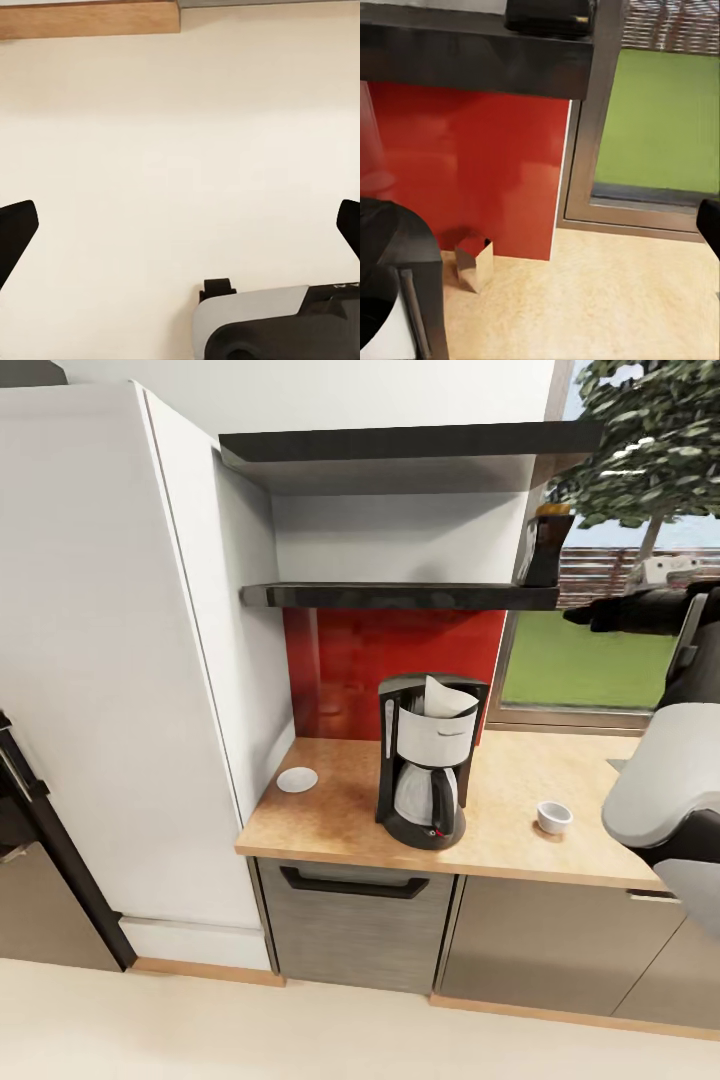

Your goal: Set up a coffee station on the kitchen countertop: keep the coffee maker on the countertop, move the bottle of coffee from the kitchen shelf to the counter next to the coffee maker, place a paper coffee filter on top of the coffee maker, put the saucer next to the coffee maker with the coffee cup on the saucer, and place the electric kettle next to the coffee maker.

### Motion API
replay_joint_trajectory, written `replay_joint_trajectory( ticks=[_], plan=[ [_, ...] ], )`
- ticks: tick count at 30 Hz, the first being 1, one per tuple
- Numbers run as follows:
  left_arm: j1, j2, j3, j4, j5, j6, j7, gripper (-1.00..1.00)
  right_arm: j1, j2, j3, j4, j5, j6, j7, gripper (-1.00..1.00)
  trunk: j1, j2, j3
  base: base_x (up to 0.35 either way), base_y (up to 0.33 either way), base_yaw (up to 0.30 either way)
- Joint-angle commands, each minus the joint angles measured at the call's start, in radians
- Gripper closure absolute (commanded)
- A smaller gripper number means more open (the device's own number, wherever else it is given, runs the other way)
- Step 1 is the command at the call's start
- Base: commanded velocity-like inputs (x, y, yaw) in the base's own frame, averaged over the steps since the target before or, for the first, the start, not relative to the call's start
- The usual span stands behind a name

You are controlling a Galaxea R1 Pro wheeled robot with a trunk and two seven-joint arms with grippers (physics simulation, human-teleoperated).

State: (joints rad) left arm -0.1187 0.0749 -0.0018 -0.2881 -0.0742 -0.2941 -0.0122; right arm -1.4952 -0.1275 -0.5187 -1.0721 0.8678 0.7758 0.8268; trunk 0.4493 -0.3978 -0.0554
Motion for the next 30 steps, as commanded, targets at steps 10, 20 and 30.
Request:
replay_joint_trajectory(
  ticks=[10,20,30],
  plan=[
    [-0.001,0.000,0.000,0.001,-0.007,-0.003,0.000,-1.00,-0.003,-0.002,-0.001,-0.043,0.005,0.003,0.085,-1.00,0.001,-0.002,-0.002,0.006,0.000,0.000],
    [-0.001,-0.001,0.000,0.001,-0.006,-0.003,0.000,-1.00,-0.004,-0.003,-0.002,-0.114,0.004,0.004,0.095,-1.00,0.001,-0.002,-0.002,0.095,0.000,0.000],
    [-0.001,0.000,0.000,0.001,-0.006,-0.003,0.001,-1.00,-0.014,-0.002,0.007,-0.164,0.003,0.091,0.121,-1.00,0.001,-0.002,-0.002,0.114,0.000,0.000]
  ],
)
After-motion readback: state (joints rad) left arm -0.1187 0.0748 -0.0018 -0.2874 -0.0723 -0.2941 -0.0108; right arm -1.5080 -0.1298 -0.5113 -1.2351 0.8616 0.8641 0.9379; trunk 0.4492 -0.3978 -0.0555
